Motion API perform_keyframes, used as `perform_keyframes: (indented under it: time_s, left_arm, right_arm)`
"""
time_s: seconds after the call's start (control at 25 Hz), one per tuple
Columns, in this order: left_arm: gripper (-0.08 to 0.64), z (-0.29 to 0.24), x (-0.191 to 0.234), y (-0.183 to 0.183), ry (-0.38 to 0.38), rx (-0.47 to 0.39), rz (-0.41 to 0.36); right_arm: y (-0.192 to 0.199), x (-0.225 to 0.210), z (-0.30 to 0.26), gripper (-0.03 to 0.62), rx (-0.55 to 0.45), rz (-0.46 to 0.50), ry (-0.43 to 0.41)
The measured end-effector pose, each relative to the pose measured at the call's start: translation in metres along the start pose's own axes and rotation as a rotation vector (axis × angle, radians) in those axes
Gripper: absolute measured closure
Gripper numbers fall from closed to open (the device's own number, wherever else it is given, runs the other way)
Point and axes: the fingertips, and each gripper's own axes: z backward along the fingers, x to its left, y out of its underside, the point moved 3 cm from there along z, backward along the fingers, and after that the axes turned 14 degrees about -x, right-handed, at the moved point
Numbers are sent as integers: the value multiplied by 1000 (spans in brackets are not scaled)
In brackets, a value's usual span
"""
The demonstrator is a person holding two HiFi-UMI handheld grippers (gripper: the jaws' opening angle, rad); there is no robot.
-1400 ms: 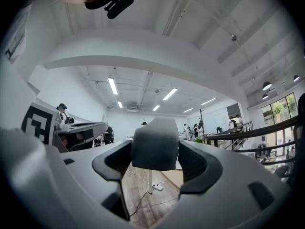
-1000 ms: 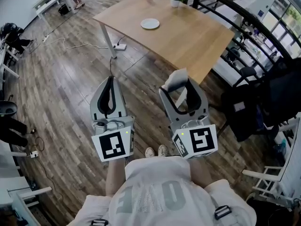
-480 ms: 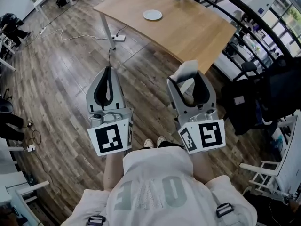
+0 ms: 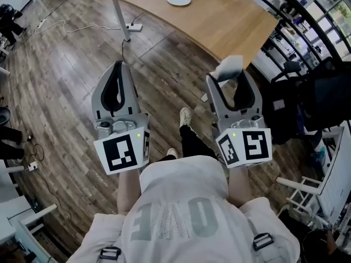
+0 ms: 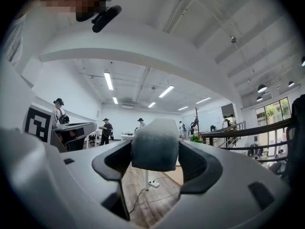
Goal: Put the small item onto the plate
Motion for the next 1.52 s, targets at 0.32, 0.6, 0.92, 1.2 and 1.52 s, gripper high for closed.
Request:
perform_keyframes:
  time_s: [0.32, 0.6, 0.92, 1.2, 1.52]
  left_arm:
    - [551, -21, 15, 37, -26, 21, -1]
    - [551, -82, 21, 82, -31, 18, -1]
    - [551, -206, 41, 137, -42, -8, -40]
    - [551, -303, 66, 190, -53, 16, -66]
    - [551, -389, 82, 240, -72, 54, -84]
  right_arm:
    - [13, -13, -37, 278, -48, 6, -14]
    - [40, -43, -107, 278, -43, 18, -44]
    - [74, -91, -236, 278, -36, 18, -79]
    - [106, -118, -348, 278, 0, -23, -118]
    - [140, -158, -440, 278, 13, -117, -124]
